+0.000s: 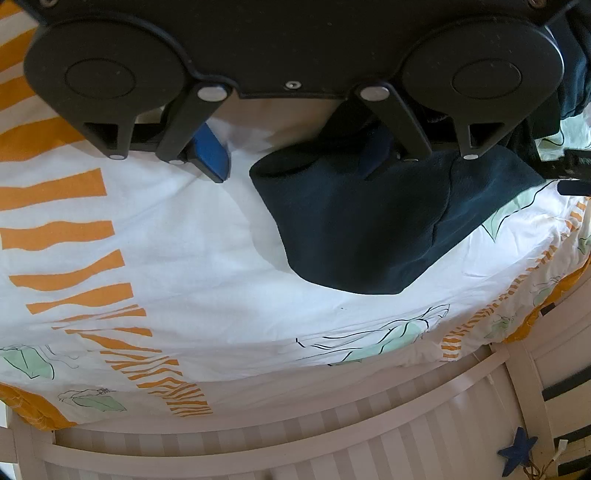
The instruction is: Fold large clothes
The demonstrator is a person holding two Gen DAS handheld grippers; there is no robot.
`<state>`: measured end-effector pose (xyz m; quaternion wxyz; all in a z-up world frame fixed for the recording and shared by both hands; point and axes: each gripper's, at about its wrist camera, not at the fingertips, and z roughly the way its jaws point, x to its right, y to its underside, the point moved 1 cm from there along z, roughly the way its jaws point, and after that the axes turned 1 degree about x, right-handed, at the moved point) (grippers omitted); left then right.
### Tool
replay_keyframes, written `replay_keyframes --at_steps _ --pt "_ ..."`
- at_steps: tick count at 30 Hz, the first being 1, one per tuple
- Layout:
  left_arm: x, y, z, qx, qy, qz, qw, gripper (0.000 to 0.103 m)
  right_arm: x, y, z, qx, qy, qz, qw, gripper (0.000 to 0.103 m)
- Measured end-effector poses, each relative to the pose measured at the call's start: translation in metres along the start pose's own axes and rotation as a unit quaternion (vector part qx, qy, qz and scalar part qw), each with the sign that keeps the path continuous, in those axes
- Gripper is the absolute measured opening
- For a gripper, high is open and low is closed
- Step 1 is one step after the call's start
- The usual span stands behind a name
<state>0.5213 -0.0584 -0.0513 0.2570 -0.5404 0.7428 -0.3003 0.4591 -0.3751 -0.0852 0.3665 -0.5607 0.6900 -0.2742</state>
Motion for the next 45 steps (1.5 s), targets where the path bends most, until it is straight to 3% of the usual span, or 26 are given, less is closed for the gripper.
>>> replay_keyframes --at_steps 5,9,18,24,29,35,36,37,38,39,45 --pt "0.001 -0.007 -0.021 0.037 0.006 -0.07 0.9968 0.093 -0.001 0.0 0.0 -0.002 -0.001 -0.002 1.0 0.081" --pt "0.022 -0.011 -0.023 0.052 0.029 -0.065 0.9961 0.093 -0.003 -0.001 0.001 -0.006 -0.008 -0.005 1.0 0.085" --pt "0.068 0.013 0.026 -0.006 0.05 -0.004 0.9987 0.093 0.005 -0.014 -0.01 -0.017 -0.055 0.009 0.998 0.09" --pt "0.058 0.022 0.04 -0.021 0.066 -0.038 0.9969 0.1 0.02 -0.041 -0.009 0.007 -0.106 0.055 0.993 0.091" --pt "0.059 0.026 0.043 -0.014 0.063 -0.034 0.9973 0.103 0.017 -0.061 0.025 -0.011 -0.098 0.041 0.994 0.091" --pt "0.059 0.028 0.041 -0.008 0.065 -0.037 0.9971 0.103 0.007 -0.06 0.063 -0.053 -0.084 0.022 0.995 0.09" --pt "0.06 0.028 0.041 -0.009 0.065 -0.037 0.9972 0.103 0.005 -0.059 0.066 -0.052 -0.081 0.017 0.995 0.087" --pt "0.06 0.028 0.041 -0.009 0.065 -0.037 0.9971 0.103 0.002 -0.06 0.066 -0.051 -0.079 0.012 0.995 0.065" --pt "0.059 0.027 0.04 -0.011 0.066 -0.037 0.9971 0.103 0.0 -0.061 0.066 -0.054 -0.079 0.013 0.995 0.026" --pt "0.059 0.026 0.04 -0.012 0.066 -0.038 0.997 0.103 -0.002 -0.063 0.064 -0.056 -0.079 0.02 0.995 0.017" --pt "0.048 0.022 0.013 -0.019 0.077 -0.051 0.9955 0.102 -0.034 -0.073 0.009 0.019 -0.076 -0.065 0.995 0.015"
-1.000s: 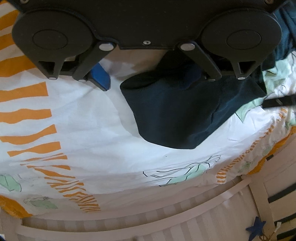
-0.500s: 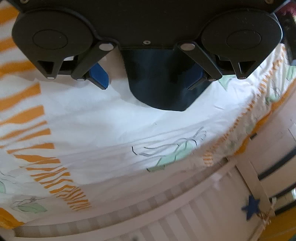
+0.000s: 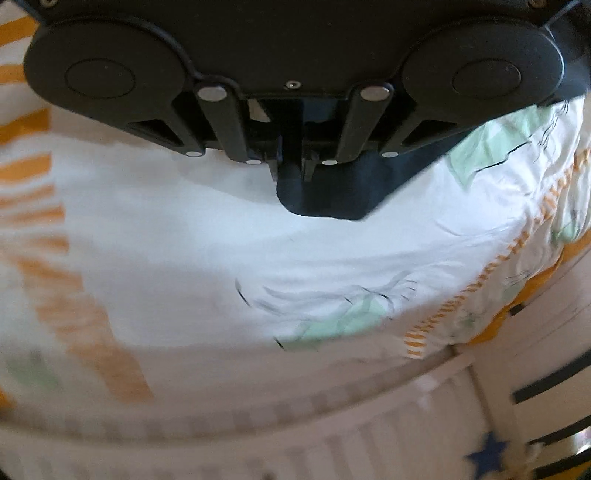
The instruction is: Fold large clothes
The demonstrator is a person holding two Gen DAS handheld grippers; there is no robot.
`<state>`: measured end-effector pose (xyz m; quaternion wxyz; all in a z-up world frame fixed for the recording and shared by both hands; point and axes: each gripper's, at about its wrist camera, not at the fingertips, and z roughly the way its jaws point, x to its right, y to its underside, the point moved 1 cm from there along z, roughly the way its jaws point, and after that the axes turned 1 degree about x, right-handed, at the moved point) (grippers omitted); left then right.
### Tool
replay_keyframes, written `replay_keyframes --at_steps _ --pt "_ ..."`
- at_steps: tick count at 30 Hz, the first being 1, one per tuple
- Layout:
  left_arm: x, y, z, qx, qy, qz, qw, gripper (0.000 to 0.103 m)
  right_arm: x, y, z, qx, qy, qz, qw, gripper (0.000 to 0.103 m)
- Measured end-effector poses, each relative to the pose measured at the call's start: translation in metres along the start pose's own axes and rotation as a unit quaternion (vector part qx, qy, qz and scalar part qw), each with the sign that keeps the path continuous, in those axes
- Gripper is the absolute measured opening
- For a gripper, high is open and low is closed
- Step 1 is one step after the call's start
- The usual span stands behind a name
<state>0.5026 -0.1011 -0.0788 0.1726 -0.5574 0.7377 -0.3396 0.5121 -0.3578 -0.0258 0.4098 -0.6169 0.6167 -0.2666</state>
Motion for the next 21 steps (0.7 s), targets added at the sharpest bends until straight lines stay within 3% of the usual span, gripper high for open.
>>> replay_keyframes --at_steps 6,12,17,21 --pt "-0.013 0.015 -0.054 -0.001 0.034 -0.02 0.9992 0.102 -0.042 0.004 -0.079 0.074 -0.028 -0.121 0.989 0.014" --pt "-0.021 0.04 -0.103 0.002 0.056 -0.037 0.9977 0.102 -0.089 0.043 -0.152 0.11 -0.044 -0.258 0.959 0.014" --pt "-0.028 0.065 -0.136 -0.008 0.074 -0.048 0.9961 0.102 -0.124 0.098 -0.199 0.095 -0.076 -0.345 0.931 0.014" --pt "-0.036 0.083 -0.155 -0.018 0.083 -0.059 0.9946 0.102 -0.144 0.15 -0.218 0.048 -0.097 -0.409 0.906 0.014"
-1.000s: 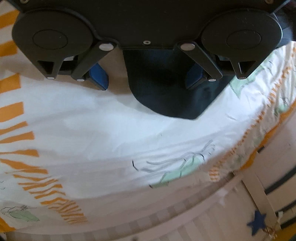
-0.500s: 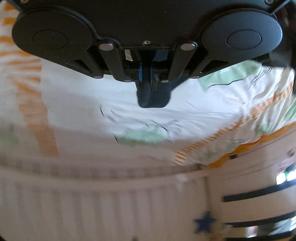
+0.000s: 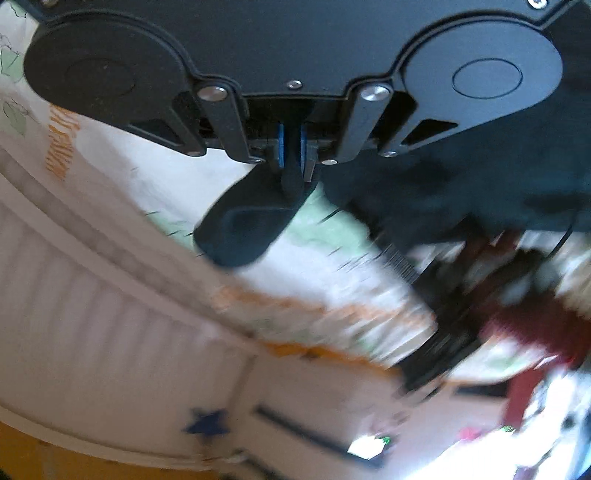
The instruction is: Fold large clothes
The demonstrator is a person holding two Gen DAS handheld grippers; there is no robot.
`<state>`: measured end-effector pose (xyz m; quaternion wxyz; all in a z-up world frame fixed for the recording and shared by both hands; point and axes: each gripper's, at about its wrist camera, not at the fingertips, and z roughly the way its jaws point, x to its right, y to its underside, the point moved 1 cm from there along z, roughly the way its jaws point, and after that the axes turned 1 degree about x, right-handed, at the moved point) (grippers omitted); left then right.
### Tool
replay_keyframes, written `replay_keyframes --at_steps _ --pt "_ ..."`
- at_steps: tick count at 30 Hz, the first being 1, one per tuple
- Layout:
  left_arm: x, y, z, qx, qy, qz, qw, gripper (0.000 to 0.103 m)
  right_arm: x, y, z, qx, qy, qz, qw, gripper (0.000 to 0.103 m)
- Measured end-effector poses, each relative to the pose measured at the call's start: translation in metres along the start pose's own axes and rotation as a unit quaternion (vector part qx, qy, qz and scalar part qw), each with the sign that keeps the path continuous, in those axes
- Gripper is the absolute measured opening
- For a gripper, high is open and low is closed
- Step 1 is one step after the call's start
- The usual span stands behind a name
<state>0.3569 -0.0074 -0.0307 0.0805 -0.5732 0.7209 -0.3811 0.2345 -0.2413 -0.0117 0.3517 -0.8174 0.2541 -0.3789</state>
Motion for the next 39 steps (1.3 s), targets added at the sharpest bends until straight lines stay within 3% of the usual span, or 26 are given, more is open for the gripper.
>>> replay_keyframes --at_steps 3,6,8,9,11,14,17,20,24,27,28,30,31,34,36,37,39 --pt "-0.005 0.011 -0.011 -0.009 0.002 -0.01 0.9999 0.102 -0.027 0.014 -0.005 -0.035 -0.022 -0.002 0.999 0.019" --pt "-0.009 0.018 -0.019 -0.018 0.006 -0.009 0.9998 0.102 -0.026 0.018 -0.016 -0.045 -0.014 0.062 0.997 0.029" --pt "-0.012 0.02 -0.022 -0.02 0.011 -0.011 0.9997 0.102 -0.015 0.021 -0.025 -0.047 -0.01 0.142 0.989 0.056" --pt "-0.013 0.02 -0.023 -0.02 0.013 -0.013 0.9996 0.102 -0.007 0.022 -0.029 -0.051 -0.01 0.185 0.981 0.06" --pt "-0.015 0.02 -0.023 -0.02 0.02 -0.02 0.9994 0.102 0.004 0.028 -0.037 -0.053 -0.016 0.279 0.959 0.065" --pt "-0.017 0.024 -0.028 -0.018 0.031 -0.034 0.9988 0.102 0.023 0.04 -0.032 -0.063 -0.048 0.406 0.911 0.068" --pt "-0.018 0.028 -0.032 -0.017 0.04 -0.043 0.9981 0.102 0.028 0.056 -0.021 -0.078 -0.066 0.5 0.86 0.07" --pt "-0.018 0.032 -0.036 -0.015 0.046 -0.04 0.998 0.102 0.034 0.067 -0.013 -0.056 -0.071 0.568 0.818 0.071" --pt "-0.023 0.035 -0.041 -0.015 0.052 -0.042 0.9976 0.102 0.042 0.073 0.002 -0.053 -0.06 0.622 0.779 0.073" --pt "-0.024 0.037 -0.043 -0.014 0.052 -0.04 0.9977 0.102 0.043 0.073 0.016 -0.069 -0.047 0.642 0.762 0.073" --pt "-0.023 0.037 -0.043 -0.014 0.053 -0.038 0.9978 0.102 0.043 0.073 0.018 -0.068 -0.044 0.645 0.76 0.072" --pt "-0.022 0.037 -0.045 -0.013 0.055 -0.035 0.9978 0.102 0.047 0.065 0.023 -0.08 -0.021 0.635 0.768 0.048" --pt "-0.021 0.037 -0.045 -0.013 0.055 -0.035 0.9978 0.102 0.049 0.057 0.026 -0.091 -0.003 0.614 0.784 0.022" --pt "-0.018 0.035 -0.046 -0.009 0.058 -0.029 0.9979 0.102 0.049 0.027 0.021 -0.067 0.038 0.504 0.861 0.022" --pt "-0.014 0.034 -0.045 -0.008 0.06 -0.022 0.9979 0.102 0.046 0.012 0.012 -0.033 0.056 0.433 0.899 0.022" --pt "-0.013 0.033 -0.043 -0.008 0.062 -0.02 0.9979 0.102 0.044 0.011 0.011 -0.028 0.063 0.41 0.909 0.022" --pt "-0.011 0.031 -0.037 -0.009 0.063 -0.021 0.9977 0.102 0.044 0.022 0.016 -0.06 0.072 0.392 0.915 0.023"
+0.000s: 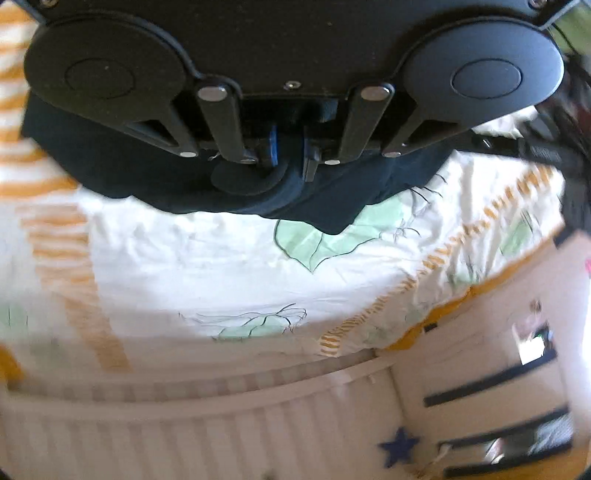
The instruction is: Fold large clothes
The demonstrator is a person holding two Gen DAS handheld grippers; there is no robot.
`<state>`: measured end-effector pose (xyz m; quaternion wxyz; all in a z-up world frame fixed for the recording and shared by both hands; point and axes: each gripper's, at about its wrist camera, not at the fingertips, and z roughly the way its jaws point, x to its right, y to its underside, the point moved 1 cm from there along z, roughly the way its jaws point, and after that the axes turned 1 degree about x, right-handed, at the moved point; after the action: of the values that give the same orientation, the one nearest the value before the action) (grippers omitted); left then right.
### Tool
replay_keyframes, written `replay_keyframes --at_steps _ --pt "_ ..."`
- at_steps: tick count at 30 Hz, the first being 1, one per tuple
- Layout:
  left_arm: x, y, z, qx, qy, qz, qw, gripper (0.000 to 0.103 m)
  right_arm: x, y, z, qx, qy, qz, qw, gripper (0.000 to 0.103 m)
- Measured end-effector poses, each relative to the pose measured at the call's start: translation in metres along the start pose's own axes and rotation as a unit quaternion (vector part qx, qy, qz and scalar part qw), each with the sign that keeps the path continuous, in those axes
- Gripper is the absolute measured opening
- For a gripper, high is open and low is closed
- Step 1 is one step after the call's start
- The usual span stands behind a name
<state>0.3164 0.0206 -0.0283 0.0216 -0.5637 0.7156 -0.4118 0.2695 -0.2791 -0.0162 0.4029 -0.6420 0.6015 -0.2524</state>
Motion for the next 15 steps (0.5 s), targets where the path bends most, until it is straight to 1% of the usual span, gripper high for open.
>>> replay_keyframes --at_steps 2,3,4,5,7,10,12,14,15 --pt "0.001 -0.001 0.007 -0.001 0.003 -0.009 1.0 0.102 0.01 0.014 0.016 -0.036 0.035 -0.005 0.999 0.024" --pt "0.002 -0.002 0.011 -0.001 0.007 -0.014 0.9999 0.102 0.016 0.021 0.021 -0.05 0.043 -0.001 0.998 0.026" --pt "0.003 -0.003 0.013 0.001 0.01 -0.018 0.9998 0.102 0.021 0.027 0.025 -0.055 0.043 0.014 0.997 0.032" --pt "0.005 -0.004 0.016 0.003 0.012 -0.019 0.9997 0.102 0.026 0.032 0.028 -0.053 0.037 0.037 0.997 0.035" --pt "0.009 -0.008 0.023 0.009 0.01 -0.019 0.9997 0.102 0.035 0.036 0.026 -0.048 0.024 0.08 0.995 0.036" --pt "0.012 -0.018 0.035 0.016 -0.002 -0.025 0.9996 0.101 0.041 0.036 0.023 -0.044 0.018 0.1 0.994 0.038" --pt "0.011 -0.024 0.042 0.02 -0.012 -0.039 0.9989 0.1 0.043 0.036 0.023 -0.043 0.015 0.106 0.993 0.039" --pt "0.009 -0.028 0.05 0.017 -0.019 -0.049 0.9985 0.079 0.044 0.036 0.022 -0.041 0.012 0.113 0.993 0.04" --pt "0.009 -0.03 0.053 0.012 -0.021 -0.049 0.9985 0.075 0.043 0.036 0.021 -0.04 0.011 0.116 0.992 0.04"
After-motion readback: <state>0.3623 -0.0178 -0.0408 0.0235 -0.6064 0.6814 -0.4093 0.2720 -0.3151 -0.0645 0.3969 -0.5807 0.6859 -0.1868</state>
